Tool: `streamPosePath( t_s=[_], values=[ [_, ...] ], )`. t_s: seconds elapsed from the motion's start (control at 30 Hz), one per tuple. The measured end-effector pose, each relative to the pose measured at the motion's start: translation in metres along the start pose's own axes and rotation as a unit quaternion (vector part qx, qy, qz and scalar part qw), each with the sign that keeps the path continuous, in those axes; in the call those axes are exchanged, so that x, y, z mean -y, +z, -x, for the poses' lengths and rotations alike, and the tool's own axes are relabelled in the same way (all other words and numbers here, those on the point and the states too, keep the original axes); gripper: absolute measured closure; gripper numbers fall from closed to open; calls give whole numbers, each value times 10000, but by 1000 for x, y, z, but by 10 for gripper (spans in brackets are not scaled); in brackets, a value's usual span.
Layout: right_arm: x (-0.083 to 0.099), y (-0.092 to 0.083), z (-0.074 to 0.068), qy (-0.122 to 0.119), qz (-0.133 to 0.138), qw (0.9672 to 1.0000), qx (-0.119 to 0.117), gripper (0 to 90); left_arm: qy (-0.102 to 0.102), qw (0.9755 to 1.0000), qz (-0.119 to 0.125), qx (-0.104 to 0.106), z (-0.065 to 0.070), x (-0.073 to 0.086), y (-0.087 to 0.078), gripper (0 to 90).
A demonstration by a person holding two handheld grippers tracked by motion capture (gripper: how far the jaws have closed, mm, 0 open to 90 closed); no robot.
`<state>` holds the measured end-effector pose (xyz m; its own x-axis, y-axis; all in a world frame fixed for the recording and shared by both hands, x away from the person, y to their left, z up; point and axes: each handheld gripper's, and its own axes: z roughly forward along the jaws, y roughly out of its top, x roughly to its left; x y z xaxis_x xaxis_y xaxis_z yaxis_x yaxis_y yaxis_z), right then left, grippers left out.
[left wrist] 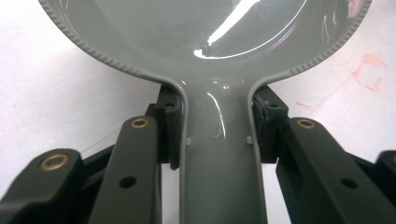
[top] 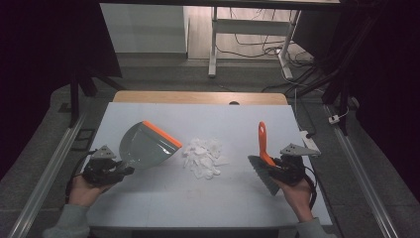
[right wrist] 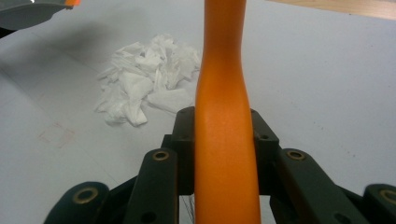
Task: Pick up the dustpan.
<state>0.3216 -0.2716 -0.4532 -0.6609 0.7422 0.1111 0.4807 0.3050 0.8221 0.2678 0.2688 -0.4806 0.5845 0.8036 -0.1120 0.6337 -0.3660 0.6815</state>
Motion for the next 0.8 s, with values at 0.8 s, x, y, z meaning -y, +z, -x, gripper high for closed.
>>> streamPosePath(
  t_s=[0.8],
  values=[
    [0,2,-2,63,86,9999,1,699,805,9947,-431,478,24,11,0,622]
  ],
)
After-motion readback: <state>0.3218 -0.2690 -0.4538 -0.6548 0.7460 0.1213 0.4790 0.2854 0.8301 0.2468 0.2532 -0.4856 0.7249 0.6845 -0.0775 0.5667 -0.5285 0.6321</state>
